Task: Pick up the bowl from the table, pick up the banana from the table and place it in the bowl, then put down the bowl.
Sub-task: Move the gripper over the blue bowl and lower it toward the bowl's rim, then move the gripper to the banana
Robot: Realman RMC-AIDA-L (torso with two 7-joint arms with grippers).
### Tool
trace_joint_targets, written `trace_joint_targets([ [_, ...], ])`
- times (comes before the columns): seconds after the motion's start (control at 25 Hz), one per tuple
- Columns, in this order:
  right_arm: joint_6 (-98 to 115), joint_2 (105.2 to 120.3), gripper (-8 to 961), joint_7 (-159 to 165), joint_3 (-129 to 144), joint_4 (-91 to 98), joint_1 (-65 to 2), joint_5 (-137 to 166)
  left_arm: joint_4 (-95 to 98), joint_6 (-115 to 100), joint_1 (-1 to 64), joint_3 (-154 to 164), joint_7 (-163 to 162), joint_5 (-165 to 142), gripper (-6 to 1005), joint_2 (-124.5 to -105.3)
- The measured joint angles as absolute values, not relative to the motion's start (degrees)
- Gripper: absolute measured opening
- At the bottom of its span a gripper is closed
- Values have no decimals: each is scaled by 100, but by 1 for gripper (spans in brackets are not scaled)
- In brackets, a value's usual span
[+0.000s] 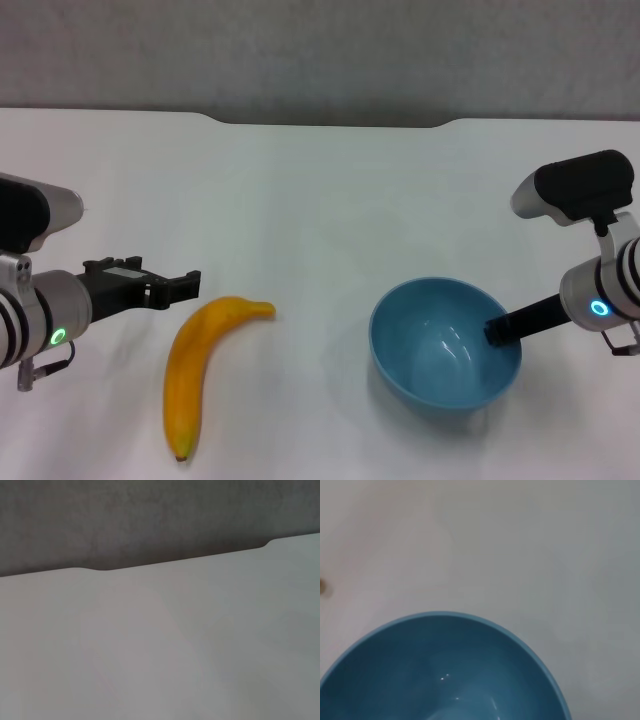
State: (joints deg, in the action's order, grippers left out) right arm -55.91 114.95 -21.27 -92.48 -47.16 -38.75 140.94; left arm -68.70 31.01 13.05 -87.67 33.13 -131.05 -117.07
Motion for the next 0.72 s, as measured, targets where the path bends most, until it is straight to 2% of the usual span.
trace_joint_targets([
  [0.32, -5461, 11497, 49, -2129, -9230, -4823, -3755, 14085, -6891, 3162, 1302, -8760, 3312, -13103, 891, -11707],
  [0.72, -4892, 11487, 40, -2170, -9240, -6281, -2738, 14048, -7107, 3496, 1226, -8783, 3300, -13026, 891, -11691],
])
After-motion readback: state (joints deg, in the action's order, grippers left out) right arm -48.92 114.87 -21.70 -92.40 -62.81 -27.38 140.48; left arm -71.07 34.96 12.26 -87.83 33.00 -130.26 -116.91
